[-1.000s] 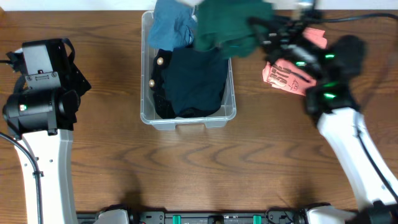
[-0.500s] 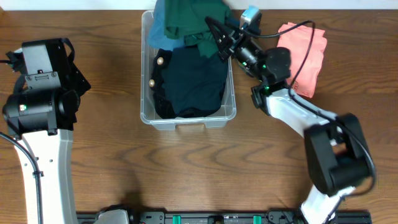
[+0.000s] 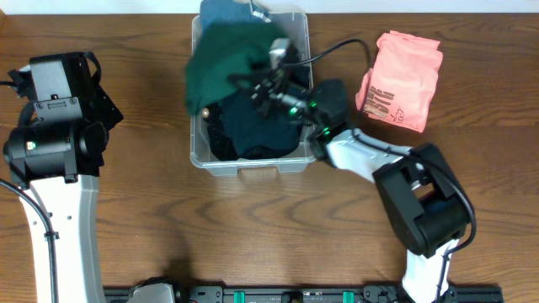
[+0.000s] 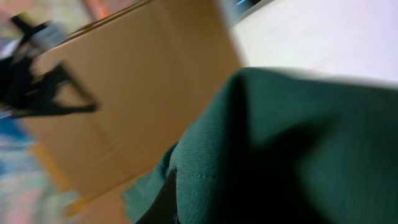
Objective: Pack container
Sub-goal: 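Lower the green cloth into the bin, release, and raise the right gripper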
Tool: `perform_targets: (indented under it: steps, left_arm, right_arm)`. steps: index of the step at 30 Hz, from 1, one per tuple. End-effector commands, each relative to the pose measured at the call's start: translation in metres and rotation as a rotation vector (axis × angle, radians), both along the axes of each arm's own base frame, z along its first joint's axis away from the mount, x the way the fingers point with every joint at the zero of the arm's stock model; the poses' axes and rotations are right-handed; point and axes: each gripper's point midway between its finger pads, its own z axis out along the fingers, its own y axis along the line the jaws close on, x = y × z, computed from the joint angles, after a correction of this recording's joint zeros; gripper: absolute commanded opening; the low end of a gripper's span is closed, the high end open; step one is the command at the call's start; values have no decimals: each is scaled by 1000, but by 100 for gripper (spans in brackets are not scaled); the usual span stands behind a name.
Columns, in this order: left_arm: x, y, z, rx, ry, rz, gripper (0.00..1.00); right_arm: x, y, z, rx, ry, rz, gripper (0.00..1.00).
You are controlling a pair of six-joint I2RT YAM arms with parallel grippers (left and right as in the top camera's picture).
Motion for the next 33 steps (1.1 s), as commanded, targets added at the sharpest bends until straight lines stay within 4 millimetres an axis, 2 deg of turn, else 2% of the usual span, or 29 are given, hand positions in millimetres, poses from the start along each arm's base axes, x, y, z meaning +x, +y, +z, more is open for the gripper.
perform_targets:
  steps: [1,8,11,17,23,26,29,33]
  left_arm:
    - [-1,2,2,2,-3,12,98]
    - [-1,2,2,2,-3,12,98]
    - [-1,2,2,2,-3,12,98]
    - [-1,2,1,1,-3,12,98]
    - [-1,2,1,1,-3,12,98]
    - [-1,2,2,2,-3,12,98]
    - [-1,2,2,2,-3,12,98]
    - [-1,2,2,2,-3,12,98]
  right_arm:
    - [-18,14,18,34,17,77,1]
    - [-5,3,18,34,7,30,1]
    - [3,-5,25,50,-7,6,1]
    - [41,-31,45,104,28,-113,2]
    - [92,-48,40,57,257,-271,2]
    - [106,-48,57,37,278,-315,2]
    - [124,-50,83,-42,252,-396,1]
    - [132,-54,127,-177,77,-487,1]
